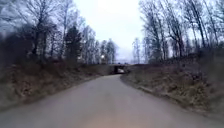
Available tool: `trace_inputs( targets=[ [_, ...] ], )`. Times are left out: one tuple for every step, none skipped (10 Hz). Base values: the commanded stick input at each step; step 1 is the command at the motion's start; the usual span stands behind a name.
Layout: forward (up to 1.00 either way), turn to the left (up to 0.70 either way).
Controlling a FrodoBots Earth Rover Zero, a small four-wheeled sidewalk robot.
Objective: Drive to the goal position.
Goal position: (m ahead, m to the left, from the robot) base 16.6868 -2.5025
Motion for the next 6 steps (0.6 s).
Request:
trace_inputs(
  targets=[
    [1.0, 0.0],
    [1.0, 0.0],
    [1.0, 0.0],
    [1.0, 0.0],
    [1.0, 0.0],
    [1.0, 0.0]
  ],
)
